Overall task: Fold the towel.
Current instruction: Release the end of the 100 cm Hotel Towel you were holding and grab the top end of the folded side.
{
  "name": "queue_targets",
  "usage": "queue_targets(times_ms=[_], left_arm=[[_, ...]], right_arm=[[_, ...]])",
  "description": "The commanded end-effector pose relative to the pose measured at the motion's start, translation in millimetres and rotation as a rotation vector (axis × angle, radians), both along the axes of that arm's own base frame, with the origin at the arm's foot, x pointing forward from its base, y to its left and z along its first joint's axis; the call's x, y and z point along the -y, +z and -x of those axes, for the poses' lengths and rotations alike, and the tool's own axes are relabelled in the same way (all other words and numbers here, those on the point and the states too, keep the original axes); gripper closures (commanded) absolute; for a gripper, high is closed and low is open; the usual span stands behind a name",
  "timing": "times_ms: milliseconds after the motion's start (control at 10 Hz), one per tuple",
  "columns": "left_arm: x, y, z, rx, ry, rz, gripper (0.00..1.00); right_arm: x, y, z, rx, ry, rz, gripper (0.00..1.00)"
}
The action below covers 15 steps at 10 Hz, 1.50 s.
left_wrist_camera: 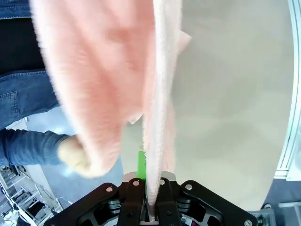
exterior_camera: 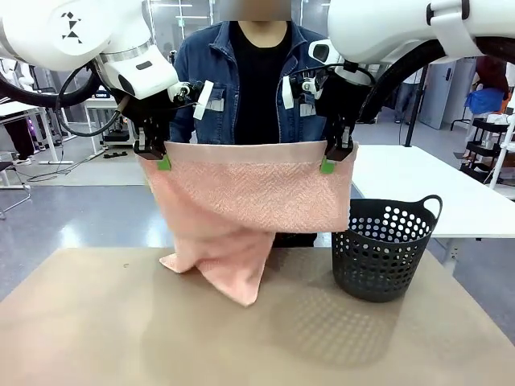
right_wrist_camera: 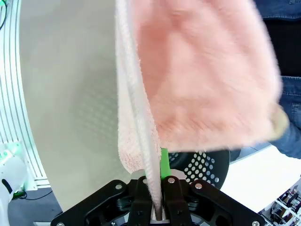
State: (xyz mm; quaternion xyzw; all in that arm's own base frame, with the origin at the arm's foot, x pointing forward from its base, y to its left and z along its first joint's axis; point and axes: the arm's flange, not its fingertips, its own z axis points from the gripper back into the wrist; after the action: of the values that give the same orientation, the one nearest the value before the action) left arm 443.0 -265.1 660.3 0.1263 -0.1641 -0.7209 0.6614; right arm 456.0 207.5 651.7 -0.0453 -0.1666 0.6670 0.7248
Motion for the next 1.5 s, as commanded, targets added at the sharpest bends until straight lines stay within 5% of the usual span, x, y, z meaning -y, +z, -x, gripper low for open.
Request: queue_targets(times_ms=[0, 1400], left_arm=[[-1.9, 2.8, 0.1, 0.009, -0.011, -0.011, 1.0], [-1.9, 2.8, 0.1, 0.009, -0.011, -0.011, 1.0]], right_arm=[[1.1, 1.6, 0.0, 0.01, 0.001, 0.01, 1.0], [1.1, 1.6, 0.0, 0.01, 0.001, 0.01, 1.0]])
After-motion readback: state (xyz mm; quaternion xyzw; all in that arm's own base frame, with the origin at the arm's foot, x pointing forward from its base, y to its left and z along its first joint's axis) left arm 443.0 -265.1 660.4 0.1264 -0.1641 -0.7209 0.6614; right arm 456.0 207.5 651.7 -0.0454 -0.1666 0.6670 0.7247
